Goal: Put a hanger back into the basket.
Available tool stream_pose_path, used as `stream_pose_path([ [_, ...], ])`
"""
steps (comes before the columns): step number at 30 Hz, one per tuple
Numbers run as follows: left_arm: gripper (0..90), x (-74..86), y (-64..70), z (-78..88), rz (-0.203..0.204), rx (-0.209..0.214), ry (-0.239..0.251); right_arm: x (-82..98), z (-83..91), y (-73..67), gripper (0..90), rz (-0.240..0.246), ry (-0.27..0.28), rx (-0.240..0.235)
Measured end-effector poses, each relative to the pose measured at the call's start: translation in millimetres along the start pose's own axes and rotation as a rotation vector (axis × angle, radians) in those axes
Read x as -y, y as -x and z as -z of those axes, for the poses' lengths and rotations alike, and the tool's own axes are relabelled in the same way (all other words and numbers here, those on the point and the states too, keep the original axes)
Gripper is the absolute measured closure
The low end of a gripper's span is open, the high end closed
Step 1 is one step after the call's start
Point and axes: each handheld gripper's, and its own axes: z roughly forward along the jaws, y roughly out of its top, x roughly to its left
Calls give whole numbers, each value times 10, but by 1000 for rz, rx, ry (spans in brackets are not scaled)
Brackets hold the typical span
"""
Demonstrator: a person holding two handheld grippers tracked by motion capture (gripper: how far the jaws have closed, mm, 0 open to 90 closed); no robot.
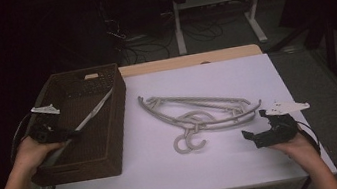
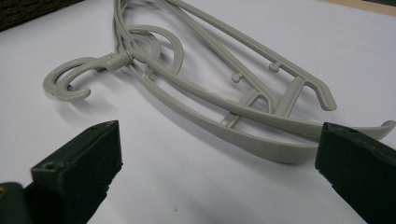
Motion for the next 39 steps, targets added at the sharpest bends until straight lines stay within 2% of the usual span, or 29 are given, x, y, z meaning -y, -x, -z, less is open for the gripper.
stream_pose_path([
  [3,599,15,-31,38,24,-24,31,0,0,1,3,0,1,-4],
  [4,568,15,-31,38,24,-24,31,0,0,1,3,0,1,-4],
  [5,536,20,-45,66,34,-10,58,-2,2,-1,3,2,2,-6],
  [6,522,20,-45,66,34,-10,58,-2,2,-1,3,2,2,-6],
  [8,486,13,-44,105,36,-6,90,-3,3,-3,3,2,2,-7],
  [11,403,-50,-1,193,35,23,176,-6,3,-5,3,1,3,-8],
  [12,387,-50,-1,193,35,23,176,-6,3,-5,3,1,3,-8],
  [13,368,-95,34,226,24,31,206,-8,6,-7,3,-1,5,-7],
  [14,355,-95,34,226,24,31,206,-8,6,-7,3,-1,5,-7],
  [15,335,-144,75,246,13,43,234,-8,9,-4,3,0,6,-6],
  [20,256,-259,179,259,2,63,280,-10,16,-5,3,0,9,-7],
  [21,245,-328,250,258,-9,76,299,-17,18,-10,3,-2,11,-8],
  [22,236,-328,250,258,-9,76,299,-17,18,-10,3,-2,11,-8],
  [23,221,-403,331,255,-22,83,313,-20,22,-14,3,-1,13,-10],
  [24,215,-403,331,255,-22,83,313,-20,22,-13,3,-1,13,-12],
  [25,208,-483,423,249,-39,97,324,-22,23,-11,3,-1,14,-12],
  [26,202,-483,423,249,-39,97,324,-22,23,-8,3,-3,17,-12],
  [27,192,-564,522,239,-54,103,333,-23,22,-9,3,-4,17,-14],
  [28,183,-564,522,239,-54,103,333,-23,22,-9,3,-4,17,-14],
  [30,167,-648,628,229,-74,111,339,-23,24,-16,3,-2,17,-16],
  [31,166,-732,736,215,-93,124,352,-24,23,-15,3,3,17,-16],
  [32,166,-732,736,215,-93,124,352,-24,24,-16,3,3,17,-17],
  [33,165,-817,845,195,-116,142,363,-24,23,-13,3,5,19,-17],
  [34,162,-817,845,195,-116,142,363,-24,23,-13,3,5,19,-17],
  [35,158,-902,950,165,-138,155,369,-24,26,-12,3,2,15,-17],
  [36,156,-902,950,165,-138,155,369,-24,27,-12,3,1,16,-18],
  [37,156,-983,1058,128,-158,171,372,-24,28,-11,3,3,17,-18],
  [38,156,-983,1058,128,-158,171,372,-24,29,-11,3,1,18,-18],
  [39,156,-1058,1165,85,-177,190,375,-24,30,-9,3,2,19,-18],
])
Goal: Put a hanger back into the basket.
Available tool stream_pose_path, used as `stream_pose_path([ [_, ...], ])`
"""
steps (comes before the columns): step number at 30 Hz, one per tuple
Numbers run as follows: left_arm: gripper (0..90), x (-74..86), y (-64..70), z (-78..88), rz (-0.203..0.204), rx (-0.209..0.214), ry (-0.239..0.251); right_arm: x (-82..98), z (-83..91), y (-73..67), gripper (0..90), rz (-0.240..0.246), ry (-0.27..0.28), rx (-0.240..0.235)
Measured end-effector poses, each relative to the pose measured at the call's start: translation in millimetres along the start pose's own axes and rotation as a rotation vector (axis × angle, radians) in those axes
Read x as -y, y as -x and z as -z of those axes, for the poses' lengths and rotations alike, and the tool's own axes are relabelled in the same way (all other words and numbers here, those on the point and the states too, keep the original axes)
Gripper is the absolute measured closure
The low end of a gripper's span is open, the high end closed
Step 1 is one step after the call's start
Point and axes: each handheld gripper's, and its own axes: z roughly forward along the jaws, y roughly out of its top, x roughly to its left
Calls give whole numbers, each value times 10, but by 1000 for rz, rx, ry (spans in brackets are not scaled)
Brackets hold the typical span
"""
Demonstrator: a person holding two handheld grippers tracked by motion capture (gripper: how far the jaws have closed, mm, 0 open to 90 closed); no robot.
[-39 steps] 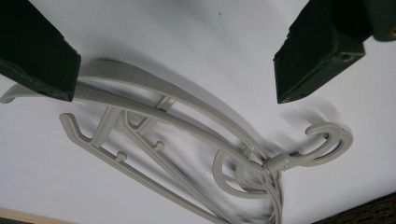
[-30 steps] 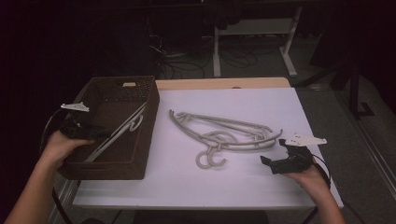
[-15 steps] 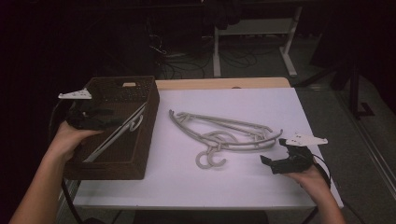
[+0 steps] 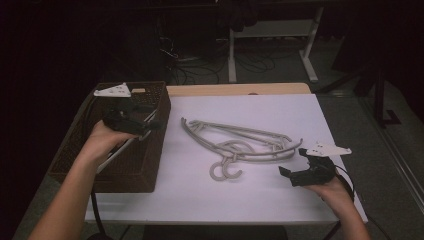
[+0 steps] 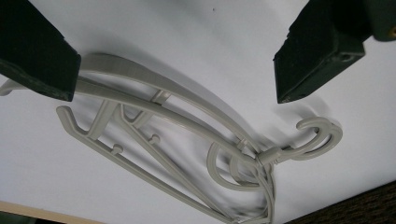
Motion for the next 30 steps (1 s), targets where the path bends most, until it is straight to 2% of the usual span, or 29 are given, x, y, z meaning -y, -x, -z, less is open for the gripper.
stream_pose_path([
  [1,156,0,0,0,0,0,0,0,0,0,3,0,0,0],
  [3,156,-58,78,-93,-20,21,-3,0,0,1,3,0,1,-1],
  [4,156,-104,148,-192,-34,40,-3,-2,1,0,3,1,1,-1],
  [5,156,-104,148,-192,-34,40,-3,-2,1,0,3,1,1,-1],
  [6,156,-142,213,-298,-45,60,-7,-4,3,-2,3,2,2,-2],
  [7,157,-142,213,-298,-45,60,-7,-4,3,-2,3,2,2,-2],
  [10,166,-201,346,-536,-62,85,-18,-6,2,-7,3,2,3,-3],
  [11,173,-201,346,-536,-62,85,-18,-6,2,-7,3,2,3,-3],
  [12,173,-216,405,-652,-72,101,-26,-7,1,-7,3,3,3,-4],
  [13,205,-220,422,-686,-75,104,-29,-9,2,-8,3,4,4,-5],
  [14,233,-226,474,-810,-78,113,-34,-10,3,-7,3,5,4,-5],
  [15,270,-226,474,-810,-78,113,-34,-10,3,-7,3,5,4,-5],
  [16,319,-225,520,-957,-84,120,-46,-12,10,-4,3,2,7,-5],
  [17,351,-225,520,-957,-84,120,-46,-13,12,-2,3,2,8,-5],
  [18,408,-210,540,-1106,-90,116,-63,-13,14,-1,3,3,10,-5],
  [19,463,-210,540,-1106,-90,116,-63,-13,14,-1,3,3,10,-5],
  [20,509,-176,538,-1262,-85,109,-84,-14,20,-1,3,1,10,-6],
  [21,554,-176,538,-1262,-85,109,-84,-15,22,-2,3,0,11,-7],
  [22,602,-131,509,-1411,-83,89,-115,-15,23,-3,3,1,12,-9],
  [23,636,-131,509,-1411,-83,89,-115,-15,23,-3,3,1,12,-9],
  [24,684,-79,461,-1547,-88,67,-146,-15,25,-3,4,2,12,-11],
  [25,716,-79,461,-1547,-88,67,-146,-15,25,-3,4,2,12,-11],
  [26,759,-22,388,-1665,-80,41,-173,-14,25,-1,3,1,13,-12],
  [27,792,-22,388,-1665,-80,41,-173,-14,25,-1,3,1,13,-12],
  [28,824,33,314,-1763,-70,15,-194,-14,24,1,3,0,14,-13],
  [29,849,33,314,-1763,-70,15,-194,-14,24,1,3,0,14,-13],
  [30,879,80,250,-1846,-78,-20,-230,-14,23,1,4,-1,13,-13],
])
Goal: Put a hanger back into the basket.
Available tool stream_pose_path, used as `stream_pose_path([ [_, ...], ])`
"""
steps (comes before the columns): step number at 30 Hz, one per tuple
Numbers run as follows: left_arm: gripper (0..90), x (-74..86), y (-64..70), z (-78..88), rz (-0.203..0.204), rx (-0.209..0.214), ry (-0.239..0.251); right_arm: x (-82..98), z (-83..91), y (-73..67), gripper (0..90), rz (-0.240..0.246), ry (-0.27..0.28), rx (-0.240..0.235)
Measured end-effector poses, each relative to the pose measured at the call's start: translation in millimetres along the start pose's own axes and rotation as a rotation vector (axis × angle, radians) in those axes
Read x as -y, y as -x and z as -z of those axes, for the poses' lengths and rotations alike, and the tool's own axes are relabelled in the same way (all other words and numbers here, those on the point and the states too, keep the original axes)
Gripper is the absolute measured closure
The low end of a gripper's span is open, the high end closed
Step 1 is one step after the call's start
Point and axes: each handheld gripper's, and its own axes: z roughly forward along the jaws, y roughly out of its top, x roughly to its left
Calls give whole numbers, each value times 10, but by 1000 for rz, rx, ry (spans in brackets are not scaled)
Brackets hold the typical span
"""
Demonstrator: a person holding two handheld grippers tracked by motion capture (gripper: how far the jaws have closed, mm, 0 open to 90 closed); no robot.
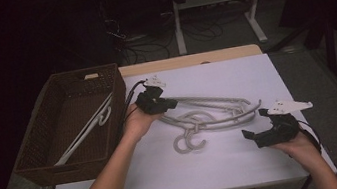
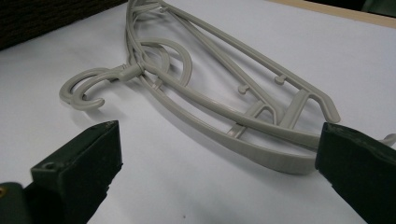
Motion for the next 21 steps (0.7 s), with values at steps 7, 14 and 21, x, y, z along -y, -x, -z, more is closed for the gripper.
stream_pose_path([
  [7,900,96,-173,-234,10,-93,-103,0,-10,-2,3,3,-4,-1],
  [14,900,227,-278,-398,6,-134,-213,0,-15,-6,3,4,-5,-1],
  [21,900,251,-228,-356,22,-113,-223,-1,-17,-8,4,6,-6,-2],
])
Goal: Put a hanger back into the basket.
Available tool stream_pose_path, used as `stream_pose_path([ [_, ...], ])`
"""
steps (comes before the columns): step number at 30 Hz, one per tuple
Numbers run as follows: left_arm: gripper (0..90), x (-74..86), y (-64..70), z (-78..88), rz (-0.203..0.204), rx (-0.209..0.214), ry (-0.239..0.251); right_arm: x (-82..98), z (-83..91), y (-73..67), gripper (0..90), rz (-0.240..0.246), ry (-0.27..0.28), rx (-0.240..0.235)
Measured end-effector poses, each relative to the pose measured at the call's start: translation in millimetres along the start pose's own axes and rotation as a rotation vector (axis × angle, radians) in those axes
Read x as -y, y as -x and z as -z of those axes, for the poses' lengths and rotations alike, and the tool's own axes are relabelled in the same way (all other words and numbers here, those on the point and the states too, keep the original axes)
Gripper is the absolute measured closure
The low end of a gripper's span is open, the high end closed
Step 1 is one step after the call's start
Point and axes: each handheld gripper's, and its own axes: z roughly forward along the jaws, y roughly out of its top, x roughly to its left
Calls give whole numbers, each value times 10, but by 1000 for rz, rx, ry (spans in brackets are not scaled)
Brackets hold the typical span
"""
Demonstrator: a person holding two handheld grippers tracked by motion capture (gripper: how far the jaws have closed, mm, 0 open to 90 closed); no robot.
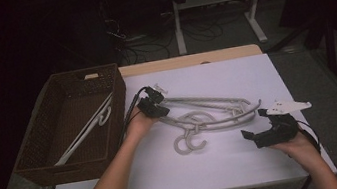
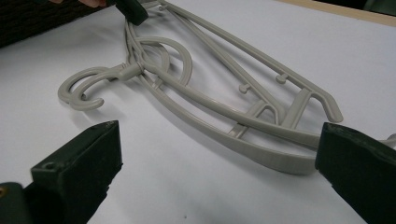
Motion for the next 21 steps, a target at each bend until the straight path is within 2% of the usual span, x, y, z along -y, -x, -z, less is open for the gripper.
stream_pose_path([
  [3,900,18,30,33,-5,13,-14,0,2,0,3,2,1,0],
  [4,900,31,45,54,-1,35,-10,0,3,0,3,1,1,0],
  [8,900,61,125,125,1,74,2,0,1,-1,3,1,1,0],
  [11,900,81,181,171,-22,72,5,-2,-1,-4,3,2,0,1],
  [12,900,87,187,180,-23,87,3,-3,0,-4,3,3,-1,1],
  [14,900,116,222,154,-42,114,-41,-3,1,-6,4,4,1,0],
  [15,900,116,222,154,-42,114,-41,-3,1,-6,4,4,1,0],
  [16,900,168,268,131,-55,134,-49,-3,1,-7,3,2,2,1],
  [17,900,193,294,120,-64,125,-55,-4,2,-5,3,2,1,0],
  [21,900,222,287,165,-57,148,-17,-4,-2,2,3,1,2,2],
])
